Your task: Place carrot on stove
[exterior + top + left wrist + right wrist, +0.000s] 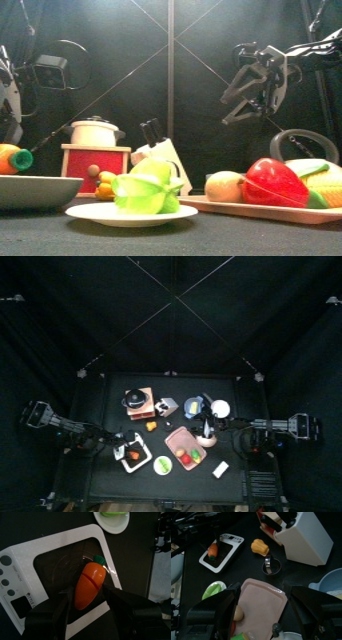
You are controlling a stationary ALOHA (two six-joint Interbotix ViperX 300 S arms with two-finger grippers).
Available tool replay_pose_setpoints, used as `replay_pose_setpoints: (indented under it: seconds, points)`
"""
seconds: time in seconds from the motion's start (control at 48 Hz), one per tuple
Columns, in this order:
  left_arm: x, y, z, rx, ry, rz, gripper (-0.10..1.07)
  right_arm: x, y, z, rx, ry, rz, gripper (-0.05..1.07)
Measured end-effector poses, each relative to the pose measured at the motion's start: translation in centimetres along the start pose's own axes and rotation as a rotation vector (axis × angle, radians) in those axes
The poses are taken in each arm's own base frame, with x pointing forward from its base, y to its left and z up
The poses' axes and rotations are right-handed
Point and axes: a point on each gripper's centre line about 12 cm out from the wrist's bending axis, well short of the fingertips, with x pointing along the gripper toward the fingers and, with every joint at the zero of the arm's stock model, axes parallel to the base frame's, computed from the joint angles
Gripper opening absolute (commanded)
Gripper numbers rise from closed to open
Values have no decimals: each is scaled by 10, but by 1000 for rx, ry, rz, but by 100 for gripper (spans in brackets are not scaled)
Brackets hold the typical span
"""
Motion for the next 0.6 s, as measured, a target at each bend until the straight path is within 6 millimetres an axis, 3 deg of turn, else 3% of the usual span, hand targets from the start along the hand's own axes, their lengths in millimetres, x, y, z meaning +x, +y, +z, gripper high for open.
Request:
replay_pose_setpoints:
  seconds: [0.604]
  points:
    - [-8,-4,5,10,-37,-20,86,0,0,-1,2,1,-1,98]
